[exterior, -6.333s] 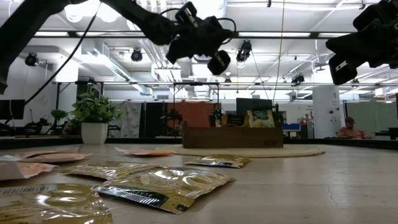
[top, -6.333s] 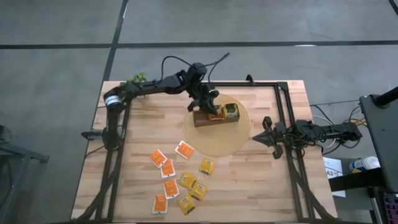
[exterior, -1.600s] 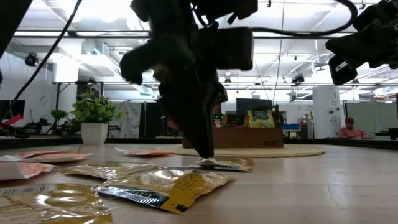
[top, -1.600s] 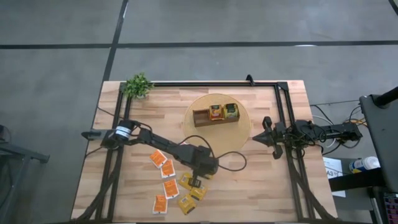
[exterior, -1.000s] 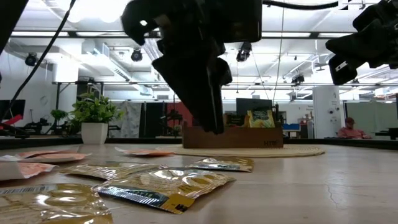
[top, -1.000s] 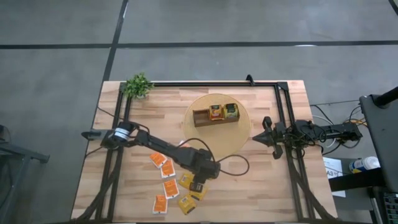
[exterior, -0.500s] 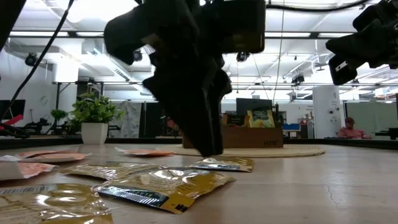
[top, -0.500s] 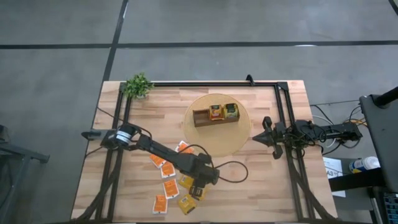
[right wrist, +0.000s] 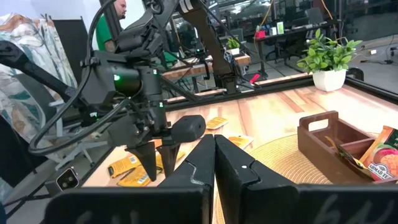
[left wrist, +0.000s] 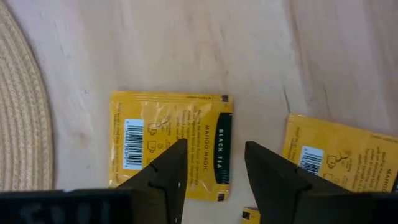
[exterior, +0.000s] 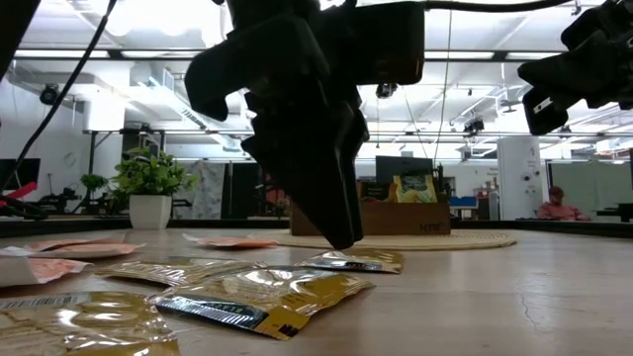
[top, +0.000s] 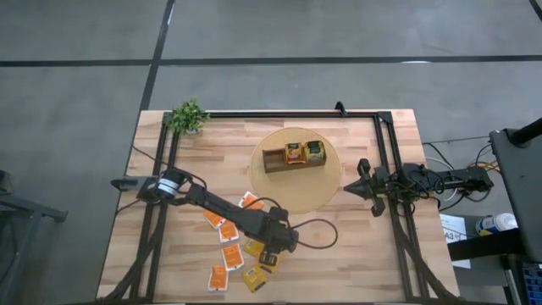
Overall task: Pick & Place Tea
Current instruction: Put the orange tea bag into the middle section of the wooden organizer
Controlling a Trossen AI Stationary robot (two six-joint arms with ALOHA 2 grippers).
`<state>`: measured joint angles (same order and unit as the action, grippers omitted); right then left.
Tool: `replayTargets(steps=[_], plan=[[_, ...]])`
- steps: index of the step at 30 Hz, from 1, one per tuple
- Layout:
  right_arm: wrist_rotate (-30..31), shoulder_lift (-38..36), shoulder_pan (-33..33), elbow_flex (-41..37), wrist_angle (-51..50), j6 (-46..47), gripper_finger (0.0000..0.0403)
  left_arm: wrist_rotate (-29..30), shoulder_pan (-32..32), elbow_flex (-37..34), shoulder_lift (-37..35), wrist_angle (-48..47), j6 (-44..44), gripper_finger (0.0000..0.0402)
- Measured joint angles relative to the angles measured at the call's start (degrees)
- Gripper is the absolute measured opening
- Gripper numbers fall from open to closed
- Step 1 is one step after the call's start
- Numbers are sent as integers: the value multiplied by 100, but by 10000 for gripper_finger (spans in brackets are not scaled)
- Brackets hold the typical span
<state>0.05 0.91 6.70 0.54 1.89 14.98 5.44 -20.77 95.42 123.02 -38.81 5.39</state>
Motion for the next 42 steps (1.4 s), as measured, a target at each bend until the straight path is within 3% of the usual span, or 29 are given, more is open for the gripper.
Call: replayTargets(steps=[17,42], plan=[[0,-2,2,0,0,1,8,35,-7,-11,146,121,-309,154],[2,-2,0,0,2,2,8,198,115,199,68,-490,-571,158]])
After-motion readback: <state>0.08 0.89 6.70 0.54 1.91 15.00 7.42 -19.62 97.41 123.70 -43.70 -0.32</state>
